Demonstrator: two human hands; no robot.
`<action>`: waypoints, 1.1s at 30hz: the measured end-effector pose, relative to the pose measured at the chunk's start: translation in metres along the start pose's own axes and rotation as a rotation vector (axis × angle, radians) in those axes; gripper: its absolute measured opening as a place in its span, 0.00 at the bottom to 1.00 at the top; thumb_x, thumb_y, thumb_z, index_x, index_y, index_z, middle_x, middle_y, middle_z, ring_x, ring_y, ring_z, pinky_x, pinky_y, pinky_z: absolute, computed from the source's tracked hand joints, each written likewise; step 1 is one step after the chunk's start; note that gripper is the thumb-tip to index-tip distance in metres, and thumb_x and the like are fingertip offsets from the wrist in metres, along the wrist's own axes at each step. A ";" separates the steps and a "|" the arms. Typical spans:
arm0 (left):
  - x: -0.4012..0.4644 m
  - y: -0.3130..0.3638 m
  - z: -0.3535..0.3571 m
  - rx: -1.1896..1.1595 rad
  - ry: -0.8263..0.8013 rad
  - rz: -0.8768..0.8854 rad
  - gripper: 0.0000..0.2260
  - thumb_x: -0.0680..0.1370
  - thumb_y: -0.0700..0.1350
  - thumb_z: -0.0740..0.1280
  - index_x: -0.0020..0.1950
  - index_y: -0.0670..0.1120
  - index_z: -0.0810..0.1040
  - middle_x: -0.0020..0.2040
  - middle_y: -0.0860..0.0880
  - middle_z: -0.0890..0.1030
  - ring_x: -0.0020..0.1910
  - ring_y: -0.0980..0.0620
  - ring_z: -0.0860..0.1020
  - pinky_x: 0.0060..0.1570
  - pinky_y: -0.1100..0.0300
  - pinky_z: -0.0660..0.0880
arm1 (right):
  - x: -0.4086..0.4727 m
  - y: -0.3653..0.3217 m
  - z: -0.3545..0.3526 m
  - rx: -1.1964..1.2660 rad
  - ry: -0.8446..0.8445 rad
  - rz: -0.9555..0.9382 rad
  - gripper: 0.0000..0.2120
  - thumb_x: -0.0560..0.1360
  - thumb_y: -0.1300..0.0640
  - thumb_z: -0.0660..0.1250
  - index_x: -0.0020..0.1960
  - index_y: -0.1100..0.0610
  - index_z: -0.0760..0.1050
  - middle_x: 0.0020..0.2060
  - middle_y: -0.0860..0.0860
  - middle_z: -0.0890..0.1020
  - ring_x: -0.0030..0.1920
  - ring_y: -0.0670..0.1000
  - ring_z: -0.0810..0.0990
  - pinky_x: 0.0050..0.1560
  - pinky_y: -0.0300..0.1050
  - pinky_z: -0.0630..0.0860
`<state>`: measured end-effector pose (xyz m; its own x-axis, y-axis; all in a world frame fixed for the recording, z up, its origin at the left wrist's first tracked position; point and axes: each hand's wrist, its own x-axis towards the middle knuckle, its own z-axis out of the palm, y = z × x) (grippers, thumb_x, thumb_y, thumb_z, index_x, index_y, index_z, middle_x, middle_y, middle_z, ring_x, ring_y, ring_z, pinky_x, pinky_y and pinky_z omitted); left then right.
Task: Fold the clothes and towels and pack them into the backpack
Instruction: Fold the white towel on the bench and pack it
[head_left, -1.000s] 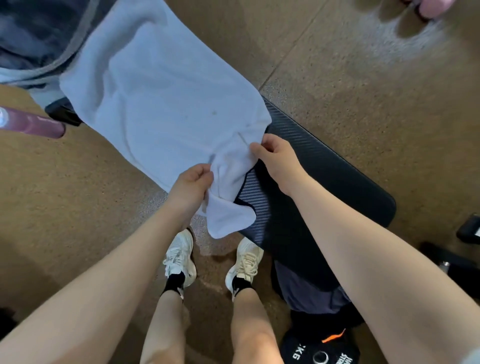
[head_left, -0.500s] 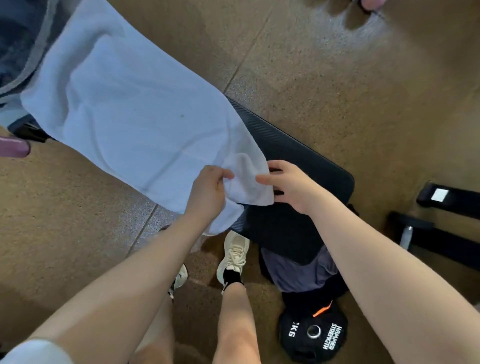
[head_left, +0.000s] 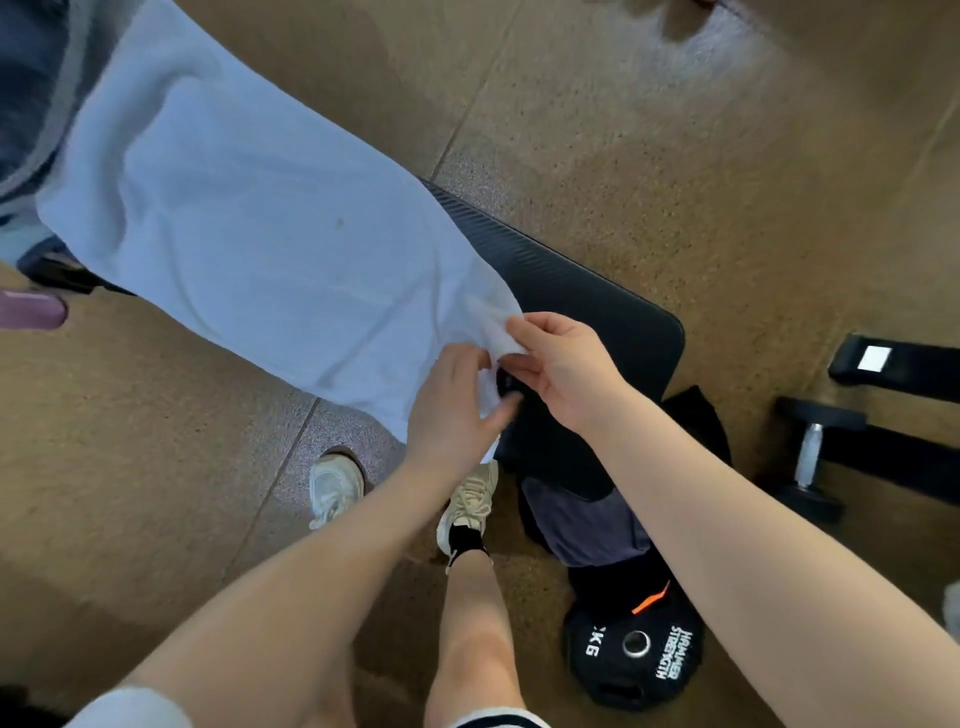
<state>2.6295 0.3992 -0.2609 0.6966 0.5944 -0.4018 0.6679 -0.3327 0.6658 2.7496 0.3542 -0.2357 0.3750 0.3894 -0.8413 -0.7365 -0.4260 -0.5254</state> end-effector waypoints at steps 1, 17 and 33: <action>0.001 0.005 0.001 -0.029 0.064 -0.040 0.12 0.73 0.46 0.69 0.50 0.42 0.72 0.48 0.50 0.70 0.49 0.47 0.73 0.40 0.59 0.64 | -0.004 -0.003 0.001 0.046 -0.016 0.010 0.04 0.78 0.63 0.62 0.49 0.62 0.75 0.37 0.55 0.80 0.27 0.45 0.80 0.39 0.39 0.80; -0.020 -0.022 0.009 0.310 -0.159 -0.151 0.03 0.74 0.38 0.60 0.44 0.43 0.72 0.43 0.43 0.73 0.45 0.40 0.74 0.40 0.52 0.69 | 0.022 -0.012 -0.093 -0.107 0.505 -0.068 0.07 0.79 0.58 0.60 0.46 0.58 0.75 0.38 0.52 0.76 0.36 0.49 0.74 0.37 0.43 0.75; -0.027 0.035 0.081 -0.164 -0.843 0.017 0.24 0.78 0.39 0.60 0.74 0.48 0.60 0.71 0.52 0.66 0.70 0.55 0.64 0.63 0.70 0.57 | 0.050 0.002 -0.161 -0.814 0.611 -0.169 0.16 0.79 0.64 0.57 0.66 0.59 0.69 0.65 0.57 0.69 0.61 0.56 0.72 0.55 0.42 0.67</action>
<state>2.6554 0.3121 -0.2776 0.7118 -0.1741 -0.6804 0.6542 -0.1883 0.7325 2.8577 0.2414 -0.2992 0.8278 0.1110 -0.5499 -0.1285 -0.9167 -0.3784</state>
